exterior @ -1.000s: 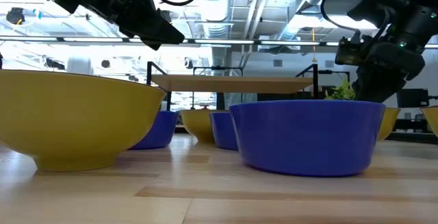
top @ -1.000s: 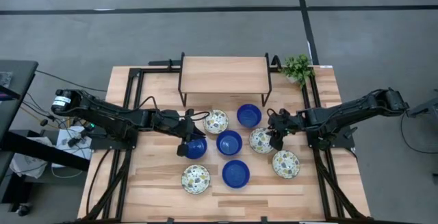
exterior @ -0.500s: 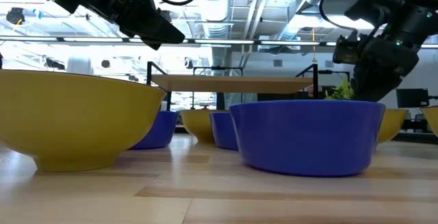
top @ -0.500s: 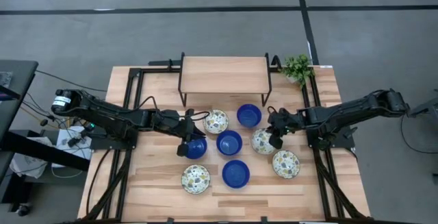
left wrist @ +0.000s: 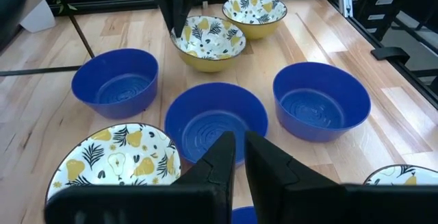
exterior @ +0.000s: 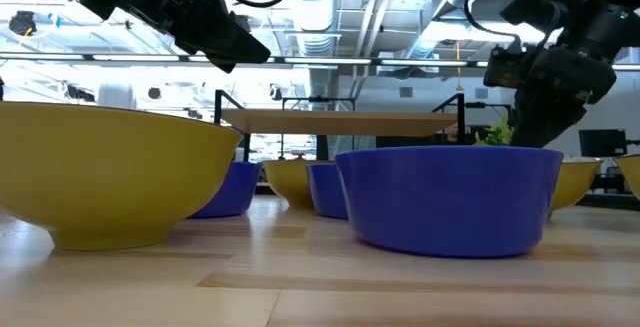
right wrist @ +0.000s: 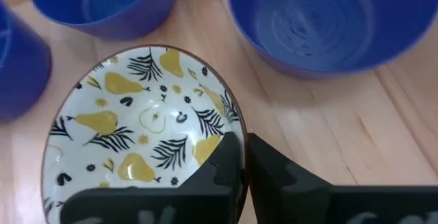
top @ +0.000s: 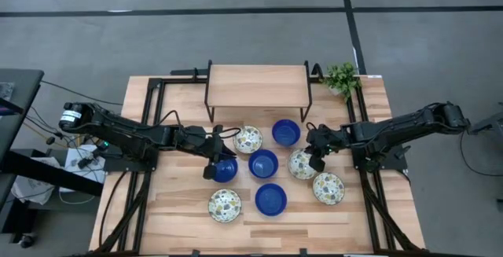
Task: Pick & Place Mini bowls
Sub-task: Put the yellow patterned bowl on the shelf
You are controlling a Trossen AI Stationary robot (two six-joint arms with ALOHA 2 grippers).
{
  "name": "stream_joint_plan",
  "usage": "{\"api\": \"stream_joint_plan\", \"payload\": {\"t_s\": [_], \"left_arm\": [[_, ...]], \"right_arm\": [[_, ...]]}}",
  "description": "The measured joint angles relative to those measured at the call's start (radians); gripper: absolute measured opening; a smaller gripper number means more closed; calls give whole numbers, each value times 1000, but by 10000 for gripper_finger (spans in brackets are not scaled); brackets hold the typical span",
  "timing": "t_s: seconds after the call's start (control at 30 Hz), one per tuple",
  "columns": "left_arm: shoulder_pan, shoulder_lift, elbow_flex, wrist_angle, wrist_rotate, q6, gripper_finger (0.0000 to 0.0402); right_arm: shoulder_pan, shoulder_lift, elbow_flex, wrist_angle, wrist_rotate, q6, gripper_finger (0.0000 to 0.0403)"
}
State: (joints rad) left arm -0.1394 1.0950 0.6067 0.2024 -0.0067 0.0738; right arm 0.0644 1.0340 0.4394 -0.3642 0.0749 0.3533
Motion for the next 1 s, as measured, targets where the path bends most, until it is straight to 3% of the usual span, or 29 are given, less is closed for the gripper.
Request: {"api": "stream_joint_plan", "payload": {"t_s": [0.73,1.0], "left_arm": [[0,0,0,0,0,0,33],[0,0,0,1,0,0,33]], "right_arm": [[10,0,257,-73,3,-129,1],[-57,0,385,-39,11,-110,1]]}}
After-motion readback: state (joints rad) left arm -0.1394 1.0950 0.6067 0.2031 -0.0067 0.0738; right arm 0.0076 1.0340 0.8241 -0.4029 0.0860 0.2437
